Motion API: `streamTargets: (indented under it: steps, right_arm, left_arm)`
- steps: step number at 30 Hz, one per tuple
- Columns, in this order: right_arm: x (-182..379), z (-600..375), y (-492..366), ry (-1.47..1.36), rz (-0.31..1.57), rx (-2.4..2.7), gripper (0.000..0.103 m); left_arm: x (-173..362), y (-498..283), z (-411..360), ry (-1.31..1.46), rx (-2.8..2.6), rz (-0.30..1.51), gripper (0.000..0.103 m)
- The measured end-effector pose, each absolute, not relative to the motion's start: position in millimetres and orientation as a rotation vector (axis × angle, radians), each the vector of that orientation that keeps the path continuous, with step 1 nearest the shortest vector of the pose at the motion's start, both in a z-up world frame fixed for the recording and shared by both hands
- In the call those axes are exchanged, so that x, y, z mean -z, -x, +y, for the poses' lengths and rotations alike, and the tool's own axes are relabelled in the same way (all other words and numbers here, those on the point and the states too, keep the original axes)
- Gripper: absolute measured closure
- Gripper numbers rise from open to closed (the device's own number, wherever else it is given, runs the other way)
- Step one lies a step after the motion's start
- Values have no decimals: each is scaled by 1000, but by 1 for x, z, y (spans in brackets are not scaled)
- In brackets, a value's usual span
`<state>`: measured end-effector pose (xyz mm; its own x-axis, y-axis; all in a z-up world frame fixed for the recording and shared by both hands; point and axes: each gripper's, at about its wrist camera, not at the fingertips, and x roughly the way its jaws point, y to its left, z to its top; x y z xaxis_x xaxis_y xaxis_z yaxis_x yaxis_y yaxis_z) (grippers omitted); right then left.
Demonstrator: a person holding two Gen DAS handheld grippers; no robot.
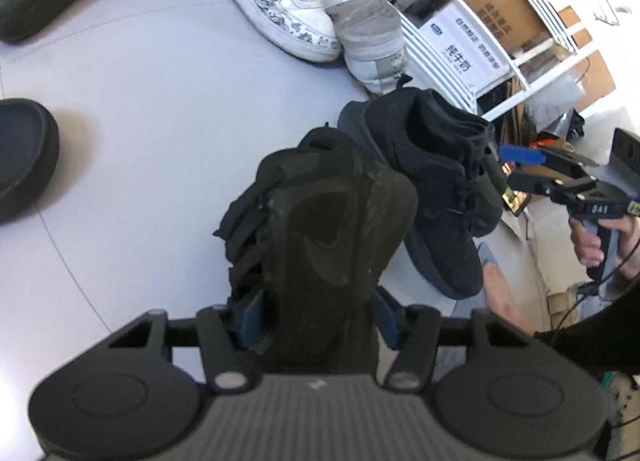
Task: Organize scattered shoes
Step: 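Lift the black sneaker with the left tool and carry it toward the right tool, then bring the right tool to the sneaker heel and close on it while the left tool holds it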
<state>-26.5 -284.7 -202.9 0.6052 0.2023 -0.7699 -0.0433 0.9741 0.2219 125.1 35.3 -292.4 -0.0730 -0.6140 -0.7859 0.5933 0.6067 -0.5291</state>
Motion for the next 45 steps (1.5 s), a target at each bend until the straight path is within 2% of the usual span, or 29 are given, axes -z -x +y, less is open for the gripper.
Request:
streamTargets:
  steps: [6, 13, 15, 16, 17, 22, 26, 33, 45]
  right_arm:
    - [197, -263, 21, -166, 921, -202, 21]
    - [172, -225, 0, -79, 1020, -328, 21]
    - [158, -212, -12, -36, 1039, -359, 21]
    - [153, -206, -16, -13, 1037, -362, 21]
    - [149, -201, -21, 1, 1035, -364, 21]
    - [147, -175, -39, 14, 1061, -360, 21]
    - [156, -157, -43, 23, 1091, -355, 21]
    - [192, -154, -44, -9, 1083, -349, 21]
    - [219, -160, -52, -73, 1099, -363, 21]
  left_arm:
    - [288, -122, 46, 31, 1002, 1283, 56]
    - [280, -118, 61, 57, 917, 1217, 50]
    - [276, -116, 69, 100, 901, 1181, 45]
    - [274, -114, 74, 131, 889, 1165, 34]
    - [272, -112, 77, 145, 870, 1153, 30]
    - [264, -99, 89, 184, 779, 1147, 28]
    - [258, -89, 101, 185, 697, 1141, 21]
    - [255, -77, 109, 220, 621, 1095, 18]
    - [272, -66, 107, 243, 565, 1177, 17]
